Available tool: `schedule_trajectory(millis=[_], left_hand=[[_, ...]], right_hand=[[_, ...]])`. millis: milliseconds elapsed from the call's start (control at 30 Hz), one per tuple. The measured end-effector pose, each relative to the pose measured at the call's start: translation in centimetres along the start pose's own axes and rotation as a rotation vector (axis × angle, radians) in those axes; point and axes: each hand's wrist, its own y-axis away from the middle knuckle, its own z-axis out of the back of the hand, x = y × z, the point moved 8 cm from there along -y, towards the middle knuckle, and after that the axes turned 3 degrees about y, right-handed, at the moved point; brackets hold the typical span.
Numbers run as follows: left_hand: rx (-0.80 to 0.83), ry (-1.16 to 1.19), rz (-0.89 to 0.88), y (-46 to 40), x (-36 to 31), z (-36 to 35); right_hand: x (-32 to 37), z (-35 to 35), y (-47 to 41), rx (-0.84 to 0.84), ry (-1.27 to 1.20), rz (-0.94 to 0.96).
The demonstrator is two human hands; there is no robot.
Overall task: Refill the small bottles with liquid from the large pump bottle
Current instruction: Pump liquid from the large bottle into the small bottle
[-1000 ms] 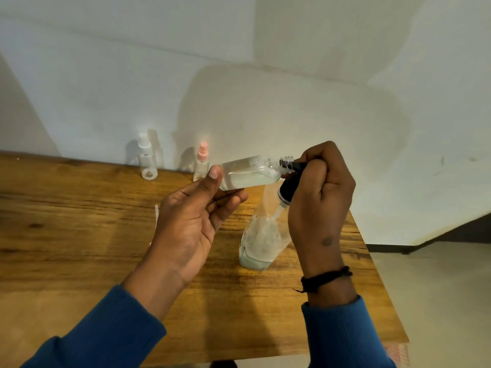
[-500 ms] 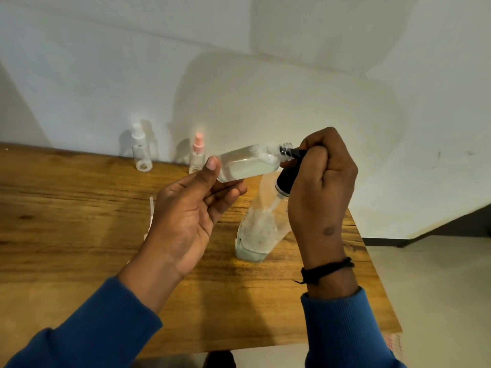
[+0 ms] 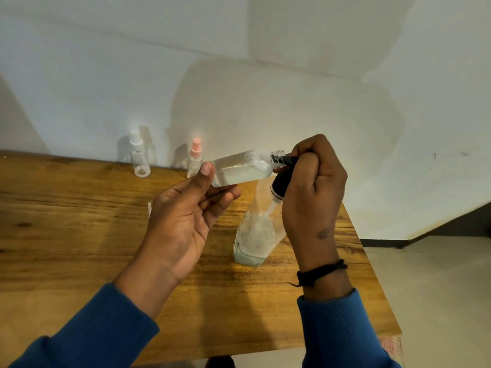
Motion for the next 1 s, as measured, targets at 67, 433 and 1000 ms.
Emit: schedule_trajectory(millis=[67, 433, 1000], left_hand=[[0.010, -0.006, -0.001, -0.01, 0.07, -0.06], [0.007, -0.010, 0.012, -0.06, 0.48, -0.03], [0.005, 0.011, 0.021, -0.05, 0.47, 0.12]], right_hand=[[0.22, 0.27, -0.20, -0.001, 0.021, 0.015], [0.13, 0.30, -0.35, 0.003, 0.036, 0.023], [0.23, 0.07, 0.08, -0.003, -0.017, -0.010]])
